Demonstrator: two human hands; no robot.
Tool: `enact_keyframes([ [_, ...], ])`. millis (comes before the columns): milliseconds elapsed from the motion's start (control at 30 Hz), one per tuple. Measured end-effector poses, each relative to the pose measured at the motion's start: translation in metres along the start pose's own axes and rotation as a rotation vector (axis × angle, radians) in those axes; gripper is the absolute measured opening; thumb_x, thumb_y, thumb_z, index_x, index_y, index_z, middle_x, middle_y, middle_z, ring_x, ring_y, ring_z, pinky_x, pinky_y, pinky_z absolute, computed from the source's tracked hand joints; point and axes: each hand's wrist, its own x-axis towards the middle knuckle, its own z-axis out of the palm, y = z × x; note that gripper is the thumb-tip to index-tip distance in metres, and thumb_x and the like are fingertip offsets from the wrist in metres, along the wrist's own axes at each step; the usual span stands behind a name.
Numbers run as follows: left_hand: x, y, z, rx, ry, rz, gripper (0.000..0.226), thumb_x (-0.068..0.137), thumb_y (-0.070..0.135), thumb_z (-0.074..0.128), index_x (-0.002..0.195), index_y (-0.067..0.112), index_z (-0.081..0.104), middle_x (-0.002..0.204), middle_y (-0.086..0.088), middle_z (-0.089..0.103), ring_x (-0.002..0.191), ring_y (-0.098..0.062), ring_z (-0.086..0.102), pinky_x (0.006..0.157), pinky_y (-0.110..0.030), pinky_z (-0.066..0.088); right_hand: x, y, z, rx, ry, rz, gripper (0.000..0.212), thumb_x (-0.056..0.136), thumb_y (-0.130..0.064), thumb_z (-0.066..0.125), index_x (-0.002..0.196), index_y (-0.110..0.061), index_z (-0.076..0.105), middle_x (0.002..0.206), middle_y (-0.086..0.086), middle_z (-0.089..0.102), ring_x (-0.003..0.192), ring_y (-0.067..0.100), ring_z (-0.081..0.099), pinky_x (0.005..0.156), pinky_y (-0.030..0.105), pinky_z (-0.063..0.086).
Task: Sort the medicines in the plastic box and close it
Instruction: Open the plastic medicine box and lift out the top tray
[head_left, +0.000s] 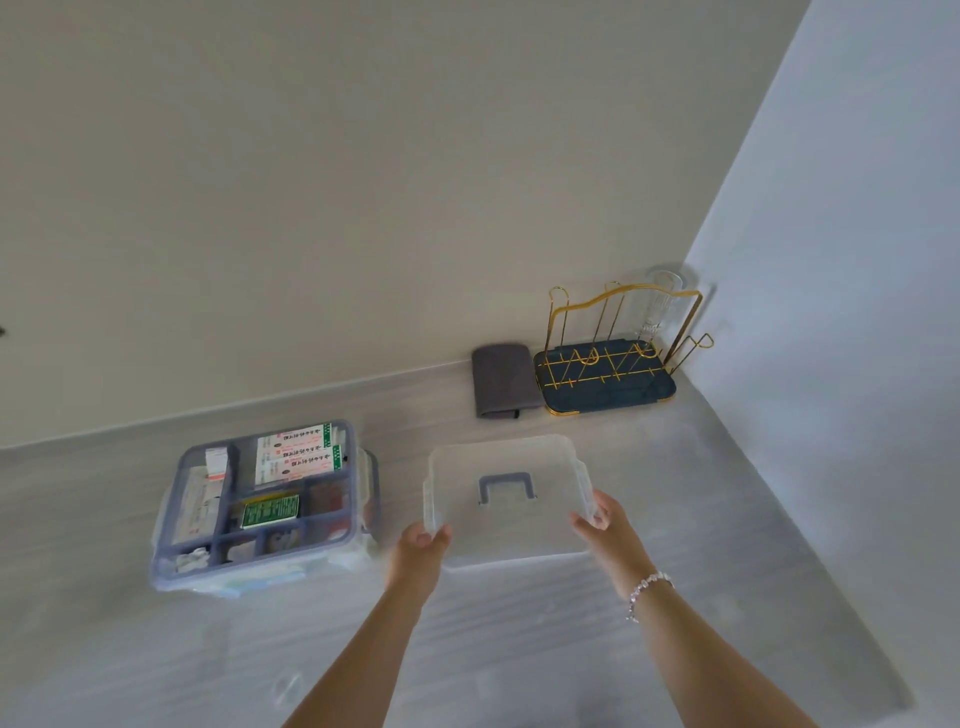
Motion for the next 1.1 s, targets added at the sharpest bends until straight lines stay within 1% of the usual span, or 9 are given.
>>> enact_keyframes([
  [133, 0.002, 0.005, 0.002, 0.061, 0.001, 0.001, 0.053, 0.091, 0.041, 0.05, 0.129, 0.004, 0.046, 0.119, -0.02, 0.058, 0.105, -0.032, 0.057, 0.085, -0.035, 0.045, 0.0, 0.003, 0.004, -0.081, 0.007, -0.018, 0.07, 0.086, -0.026, 0.062, 0.144, -0.015, 0.025, 0.151, 0.006, 0.032, 0.139, 0.024, 0.031, 0.107, 0.036, 0.033],
  [300, -0.014, 0.02, -0.002, 0.14, 0.081, 0.185, 0.053, 0.093, 0.039, 0.045, 0.139, 0.013, 0.038, 0.136, -0.013, 0.047, 0.122, -0.027, 0.048, 0.099, -0.039, 0.043, -0.005, -0.014, 0.017, -0.259, 0.163, -0.171, 0.061, 0.084, -0.033, 0.063, 0.138, -0.015, 0.04, 0.14, 0.008, 0.048, 0.131, 0.027, 0.039, 0.105, 0.041, 0.039],
  [533, -0.041, 0.043, -0.061, 0.033, 0.153, 0.445, 0.025, 0.094, 0.025, 0.04, 0.109, 0.02, 0.06, 0.105, -0.005, 0.067, 0.092, -0.018, 0.062, 0.075, -0.026, 0.045, -0.033, -0.068, 0.077, -0.155, 0.023, -0.359, 0.033, 0.086, -0.03, 0.061, 0.118, -0.022, 0.058, 0.115, -0.009, 0.063, 0.109, 0.009, 0.058, 0.076, 0.005, 0.039],
  [733, -0.044, 0.032, -0.141, 0.034, 0.204, 0.536, 0.022, 0.094, 0.022, 0.043, 0.106, 0.021, 0.062, 0.098, -0.001, 0.066, 0.083, -0.016, 0.063, 0.073, -0.029, 0.053, -0.061, -0.104, 0.151, -0.158, -0.011, -0.456, 0.029, 0.085, -0.03, 0.062, 0.113, -0.023, 0.061, 0.107, -0.013, 0.063, 0.095, 0.001, 0.057, 0.073, 0.006, 0.04],
  [833, -0.035, 0.018, -0.177, 0.125, 0.291, 0.556, 0.02, 0.094, 0.023, 0.043, 0.1, 0.02, 0.062, 0.102, 0.001, 0.065, 0.083, -0.015, 0.059, 0.065, -0.021, 0.043, -0.072, -0.111, 0.186, -0.209, -0.002, -0.486, 0.029, 0.085, -0.03, 0.062, 0.113, -0.022, 0.063, 0.106, -0.01, 0.066, 0.087, -0.002, 0.056, 0.069, 0.005, 0.041],
  [900, -0.027, 0.008, -0.197, 0.16, 0.292, 0.527, 0.022, 0.093, 0.024, 0.045, 0.104, 0.018, 0.064, 0.111, -0.004, 0.066, 0.092, -0.018, 0.061, 0.071, -0.025, 0.047, -0.076, -0.114, 0.207, -0.248, 0.014, -0.515, 0.029, 0.085, -0.029, 0.063, 0.113, -0.02, 0.063, 0.107, -0.005, 0.067, 0.082, -0.002, 0.055, 0.066, 0.001, 0.042],
  [967, -0.018, -0.003, -0.214, 0.248, 0.288, 0.507, 0.031, 0.093, 0.028, 0.048, 0.117, 0.016, 0.062, 0.124, -0.005, 0.061, 0.111, -0.022, 0.057, 0.09, -0.034, 0.049, -0.077, -0.114, 0.226, -0.308, 0.025, -0.53, 0.032, 0.085, -0.028, 0.063, 0.116, -0.018, 0.062, 0.109, -0.003, 0.066, 0.08, -0.001, 0.054, 0.063, -0.003, 0.04],
  [1033, -0.012, -0.015, -0.227, 0.352, 0.335, 0.495, 0.035, 0.092, 0.033, 0.049, 0.122, 0.019, 0.058, 0.133, -0.003, 0.053, 0.124, -0.024, 0.045, 0.104, -0.042, 0.039, -0.076, -0.112, 0.241, -0.378, 0.05, -0.524, 0.035, 0.084, -0.029, 0.063, 0.117, -0.017, 0.061, 0.112, -0.002, 0.063, 0.085, 0.004, 0.056, 0.061, 0.001, 0.042],
  [1100, -0.007, -0.025, -0.238, 0.394, 0.393, 0.477, 0.039, 0.091, 0.035, 0.05, 0.127, 0.021, 0.054, 0.141, -0.002, 0.044, 0.132, -0.025, 0.034, 0.11, -0.043, 0.03, -0.072, -0.109, 0.251, -0.446, 0.122, -0.532, 0.036, 0.084, -0.028, 0.063, 0.117, -0.015, 0.06, 0.113, 0.003, 0.061, 0.095, 0.013, 0.056, 0.073, 0.009, 0.044],
])
